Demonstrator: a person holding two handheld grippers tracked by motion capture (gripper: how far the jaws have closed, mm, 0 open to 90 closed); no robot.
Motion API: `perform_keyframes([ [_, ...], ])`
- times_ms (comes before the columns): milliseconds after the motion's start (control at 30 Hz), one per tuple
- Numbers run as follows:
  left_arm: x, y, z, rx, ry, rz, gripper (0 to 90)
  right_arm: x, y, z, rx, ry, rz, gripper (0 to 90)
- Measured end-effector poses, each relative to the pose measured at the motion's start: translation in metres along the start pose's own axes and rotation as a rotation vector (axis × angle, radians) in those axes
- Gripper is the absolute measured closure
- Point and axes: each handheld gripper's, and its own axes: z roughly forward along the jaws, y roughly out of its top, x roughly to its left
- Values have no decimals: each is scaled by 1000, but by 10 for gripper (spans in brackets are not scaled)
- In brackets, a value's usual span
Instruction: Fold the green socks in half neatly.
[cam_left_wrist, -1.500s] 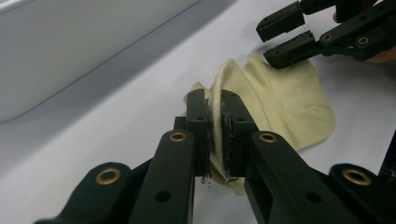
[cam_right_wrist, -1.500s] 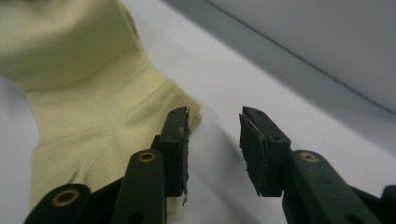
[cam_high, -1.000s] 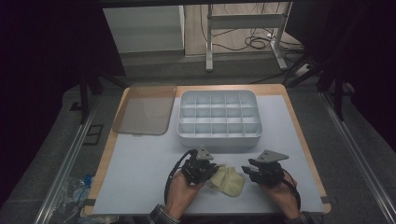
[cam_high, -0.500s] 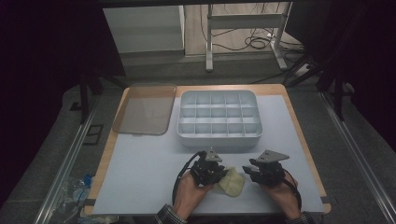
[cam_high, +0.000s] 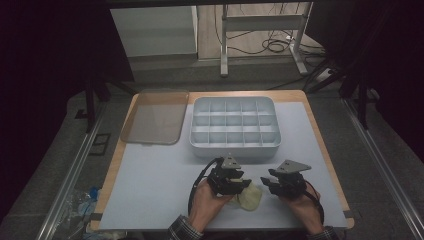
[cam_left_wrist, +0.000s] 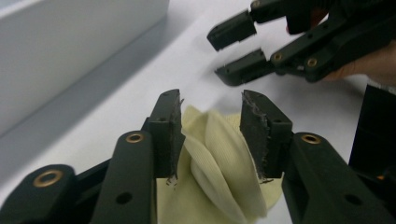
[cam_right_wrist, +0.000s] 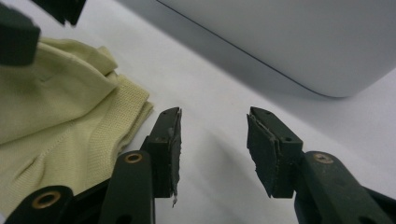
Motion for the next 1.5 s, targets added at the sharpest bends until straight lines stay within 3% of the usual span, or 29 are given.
perform_keyframes([
  [200,2,5,-6,-26,42,17,499,-1,-1,-1,2,-2,2,546],
  [300,7,4,-11,-34,79,15,418,-2,-1,-1,0,-3,-1,542],
  [467,24,-6,-18,-35,162,-23,323,-2,0,-2,0,-3,-1,537],
  [633,30,-18,-18,-26,189,-41,284,-1,0,-1,1,0,-1,533],
  [900,33,-42,-10,-4,162,-60,185,-2,-2,-1,0,0,2,526],
  [1167,23,-40,-3,-4,137,-39,112,-3,-2,-2,1,-2,9,505],
  [1333,10,-36,9,-1,88,-4,89,-4,-2,-2,-2,1,14,479],
  [1500,4,-35,19,12,67,8,82,-3,-3,-1,-1,2,17,477],
])
